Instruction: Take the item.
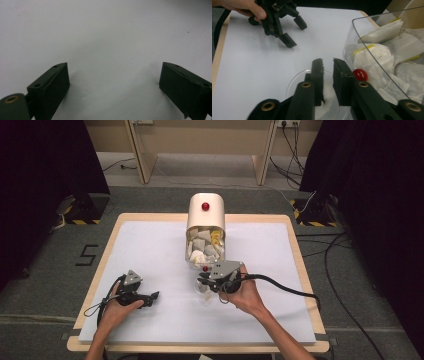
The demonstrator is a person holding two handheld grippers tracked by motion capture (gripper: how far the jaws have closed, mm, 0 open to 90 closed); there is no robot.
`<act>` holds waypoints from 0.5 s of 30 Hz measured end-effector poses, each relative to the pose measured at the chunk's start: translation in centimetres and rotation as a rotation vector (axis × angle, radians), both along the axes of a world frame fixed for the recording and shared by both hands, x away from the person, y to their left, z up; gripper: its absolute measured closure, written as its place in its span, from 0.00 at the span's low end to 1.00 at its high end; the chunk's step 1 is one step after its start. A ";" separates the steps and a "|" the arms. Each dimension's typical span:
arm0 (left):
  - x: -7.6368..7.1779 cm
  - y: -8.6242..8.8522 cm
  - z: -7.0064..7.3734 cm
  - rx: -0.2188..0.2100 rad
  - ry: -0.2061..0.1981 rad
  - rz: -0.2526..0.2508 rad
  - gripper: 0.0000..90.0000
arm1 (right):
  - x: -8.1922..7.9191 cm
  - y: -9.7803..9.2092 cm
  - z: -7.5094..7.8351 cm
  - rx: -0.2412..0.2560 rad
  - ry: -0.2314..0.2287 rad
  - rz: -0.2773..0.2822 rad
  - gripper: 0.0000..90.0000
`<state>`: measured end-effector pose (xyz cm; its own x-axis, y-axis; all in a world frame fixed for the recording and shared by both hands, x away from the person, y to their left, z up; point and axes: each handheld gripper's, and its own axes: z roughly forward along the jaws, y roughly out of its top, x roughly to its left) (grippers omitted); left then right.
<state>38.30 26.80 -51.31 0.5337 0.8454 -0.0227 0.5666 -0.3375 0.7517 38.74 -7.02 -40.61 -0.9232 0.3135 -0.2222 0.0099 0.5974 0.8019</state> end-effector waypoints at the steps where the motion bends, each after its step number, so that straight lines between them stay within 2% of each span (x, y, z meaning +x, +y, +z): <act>1: 0.0 0.0 0.0 0.000 0.000 0.000 0.09 | 0.0 0.0 0.1 0.007 0.002 -0.008 0.80; 5: 0.0 0.0 0.0 -0.001 0.000 0.000 0.09 | -0.4 -0.1 0.6 0.056 0.020 -0.015 0.69; 7: 0.0 0.0 0.0 0.000 0.000 0.000 0.09 | -0.5 -0.3 0.8 0.064 0.019 -0.031 0.65; 15: 0.0 0.0 0.0 0.000 0.000 0.000 0.09 | -0.5 -0.9 1.3 0.069 0.009 -0.055 0.61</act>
<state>38.30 26.80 -51.31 0.5336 0.8454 -0.0227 0.5665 -0.3373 0.7518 38.21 -7.96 -39.31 -0.9059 0.3785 -0.1897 0.0491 0.5390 0.8409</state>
